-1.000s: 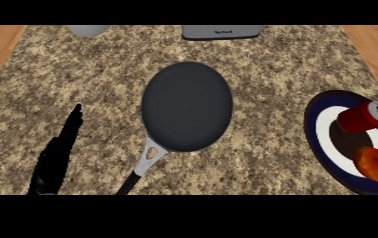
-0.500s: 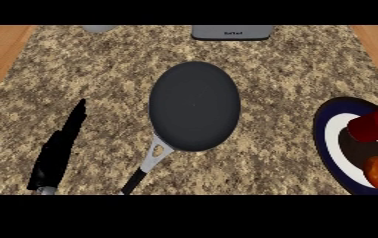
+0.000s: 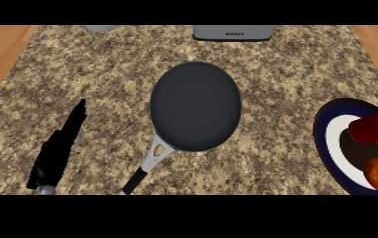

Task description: Pick the tomato from the plate and place it in the pan

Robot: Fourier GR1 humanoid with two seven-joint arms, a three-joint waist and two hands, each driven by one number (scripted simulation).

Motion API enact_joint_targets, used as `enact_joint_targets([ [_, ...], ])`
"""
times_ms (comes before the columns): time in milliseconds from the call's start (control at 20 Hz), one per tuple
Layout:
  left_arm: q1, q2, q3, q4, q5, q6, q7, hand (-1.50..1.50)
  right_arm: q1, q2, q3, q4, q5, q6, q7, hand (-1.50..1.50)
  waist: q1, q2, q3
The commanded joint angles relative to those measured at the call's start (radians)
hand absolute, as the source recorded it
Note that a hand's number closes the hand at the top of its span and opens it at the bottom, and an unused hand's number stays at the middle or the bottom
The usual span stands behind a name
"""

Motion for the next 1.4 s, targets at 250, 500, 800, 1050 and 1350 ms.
enact_joint_targets([
  [250, -0.039, -0.063, -0.016, 0.014, -0.071, 0.023, 0.062, 0.0, -0.054, -0.024, 0.079, -0.082, 0.057, 0.138, 0.057, -1.5, -0.011, -0.002, -0.001],
  [500, 0.041, -0.014, 0.041, -0.011, -0.027, -0.054, -0.015, 0.0, -0.053, 0.0, 0.148, -0.18, 0.151, 0.09, 0.14, -1.5, -0.004, -0.002, -0.001],
  [800, 0.034, -0.073, 0.026, 0.013, -0.076, -0.029, -0.03, 0.0, -0.076, -0.003, 0.176, -0.3, 0.201, 0.13, 0.292, -1.5, -0.008, -0.002, -0.002],
  [1050, 0.07, -0.067, 0.07, -0.034, -0.092, -0.057, -0.022, 0.0, 0.013, 0.026, 0.115, -0.375, 0.245, 0.158, 0.297, -1.5, -0.013, -0.004, -0.001],
  [1350, 0.101, -0.113, 0.065, -0.045, -0.124, -0.047, -0.03, 0.0, 0.092, 0.068, 0.091, -0.475, 0.308, 0.161, 0.359, -1.5, -0.014, -0.004, -0.002],
])
